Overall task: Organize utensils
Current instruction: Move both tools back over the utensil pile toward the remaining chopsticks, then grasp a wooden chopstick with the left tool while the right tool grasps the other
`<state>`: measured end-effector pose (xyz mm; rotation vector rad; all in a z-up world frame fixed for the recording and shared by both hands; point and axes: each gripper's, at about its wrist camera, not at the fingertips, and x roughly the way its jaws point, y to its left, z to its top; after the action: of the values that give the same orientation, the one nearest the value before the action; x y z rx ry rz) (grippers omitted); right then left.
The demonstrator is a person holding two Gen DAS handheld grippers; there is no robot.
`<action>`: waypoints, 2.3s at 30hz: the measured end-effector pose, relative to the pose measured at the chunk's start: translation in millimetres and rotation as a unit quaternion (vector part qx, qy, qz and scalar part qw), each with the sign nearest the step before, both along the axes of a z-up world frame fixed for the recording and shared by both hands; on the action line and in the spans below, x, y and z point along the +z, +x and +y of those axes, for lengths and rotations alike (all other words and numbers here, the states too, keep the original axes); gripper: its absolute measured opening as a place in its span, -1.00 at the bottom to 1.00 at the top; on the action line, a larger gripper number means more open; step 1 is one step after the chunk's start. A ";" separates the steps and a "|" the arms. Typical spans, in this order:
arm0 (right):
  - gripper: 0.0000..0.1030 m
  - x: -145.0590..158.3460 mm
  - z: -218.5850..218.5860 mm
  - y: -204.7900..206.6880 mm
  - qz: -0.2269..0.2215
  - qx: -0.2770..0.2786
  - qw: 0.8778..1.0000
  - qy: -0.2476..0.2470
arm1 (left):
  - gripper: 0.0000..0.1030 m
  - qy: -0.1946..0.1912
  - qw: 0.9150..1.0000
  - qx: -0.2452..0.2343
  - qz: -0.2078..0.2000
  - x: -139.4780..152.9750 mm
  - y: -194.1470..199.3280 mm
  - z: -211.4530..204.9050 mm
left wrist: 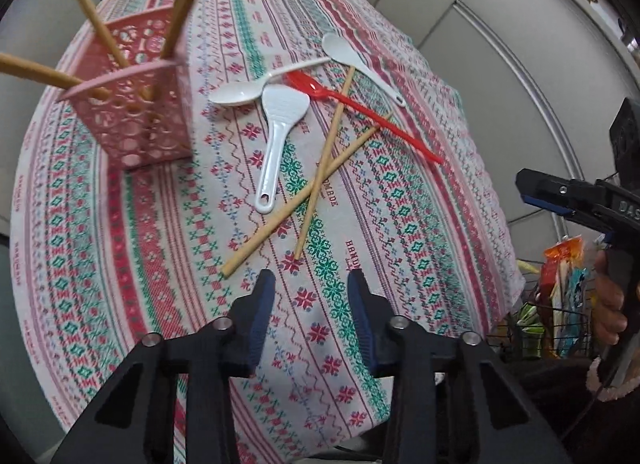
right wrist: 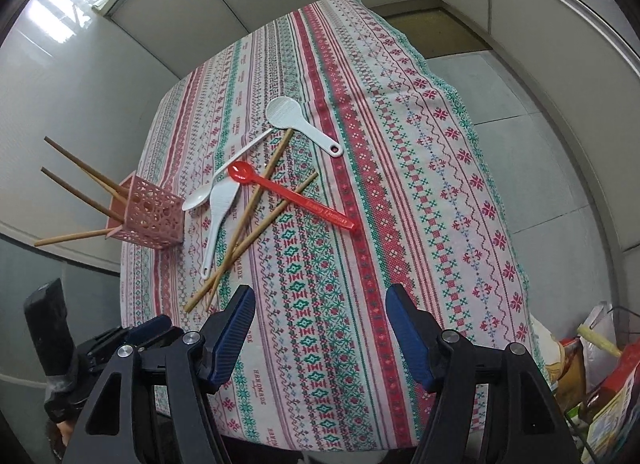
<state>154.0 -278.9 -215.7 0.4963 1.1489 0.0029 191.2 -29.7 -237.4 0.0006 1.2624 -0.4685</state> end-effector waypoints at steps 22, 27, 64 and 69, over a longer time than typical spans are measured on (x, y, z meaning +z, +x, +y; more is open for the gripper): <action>0.34 -20.3 -9.6 7.6 0.028 0.004 1.000 -0.004 | -0.86 0.066 0.998 -0.021 -0.011 -36.2 31.8 -40.5; 0.34 -19.7 -10.9 6.5 0.028 0.001 1.000 -0.003 | -0.92 0.063 0.997 -0.035 -0.039 -11.2 18.0 -42.6; -0.27 -71.9 47.3 121.1 0.039 -0.083 0.995 0.037 | -0.93 -0.029 0.978 0.023 -0.207 141.2 -45.2 64.6; -0.75 -72.4 61.7 131.0 0.036 -0.098 0.994 -0.022 | -0.93 -0.032 0.977 0.030 -0.208 138.8 -42.0 67.2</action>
<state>285.0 -217.1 -288.1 0.5728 1.1643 -0.2118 149.2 37.5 -98.6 0.0068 0.8336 -0.4298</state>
